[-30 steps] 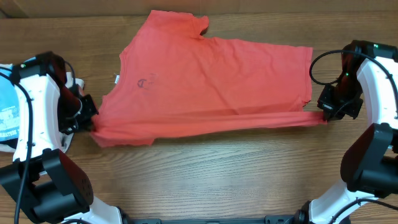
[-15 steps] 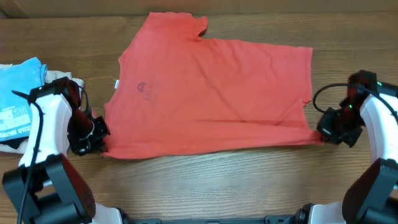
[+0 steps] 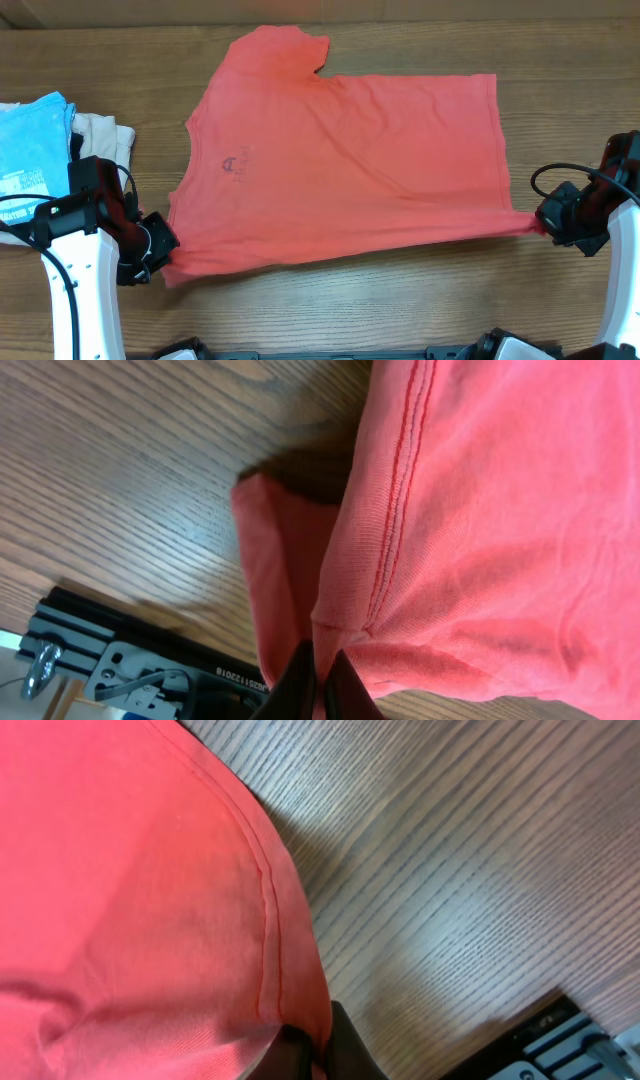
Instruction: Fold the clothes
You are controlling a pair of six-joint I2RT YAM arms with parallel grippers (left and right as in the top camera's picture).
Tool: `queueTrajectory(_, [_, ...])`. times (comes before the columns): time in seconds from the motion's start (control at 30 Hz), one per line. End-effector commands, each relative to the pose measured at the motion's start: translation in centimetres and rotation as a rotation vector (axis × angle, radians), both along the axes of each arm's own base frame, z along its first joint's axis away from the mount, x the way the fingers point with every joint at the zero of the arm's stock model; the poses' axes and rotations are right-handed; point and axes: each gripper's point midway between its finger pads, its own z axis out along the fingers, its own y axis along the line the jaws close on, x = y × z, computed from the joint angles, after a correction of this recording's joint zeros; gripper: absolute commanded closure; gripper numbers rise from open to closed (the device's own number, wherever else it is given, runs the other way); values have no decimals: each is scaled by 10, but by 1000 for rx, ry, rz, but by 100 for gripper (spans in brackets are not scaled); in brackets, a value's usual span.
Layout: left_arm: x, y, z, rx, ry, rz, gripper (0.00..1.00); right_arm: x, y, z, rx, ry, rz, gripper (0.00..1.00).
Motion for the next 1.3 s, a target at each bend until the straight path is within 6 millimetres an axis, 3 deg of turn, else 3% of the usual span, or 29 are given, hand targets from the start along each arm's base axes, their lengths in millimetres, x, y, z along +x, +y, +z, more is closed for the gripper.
queueTrajectory(0.0, [-5,0,2,13,3,28,96,-6,-2,8,-24,-20,-24,96])
queueTrajectory(0.27, [-7,-9,6,-31,-6,54,96,-17,3,-6,-23,-20,-50,96])
queueTrajectory(0.6, [2,-6,3,-17,-53,67,96,-10,-2,-12,-41,-50,-47,96])
queueTrajectory(0.73, [39,1,6,-4,-197,61,96,7,1,-11,-15,-108,-11,96])
queueTrajectory(0.87, [71,-7,8,-79,-302,42,96,15,-1,-16,-20,-114,9,96])
queueTrajectory(1.1, [110,-5,-1,-126,-377,47,96,50,9,-28,15,-173,86,95])
queueTrajectory(1.27, [128,1,-12,-121,-394,45,96,75,21,-36,32,-216,143,95])
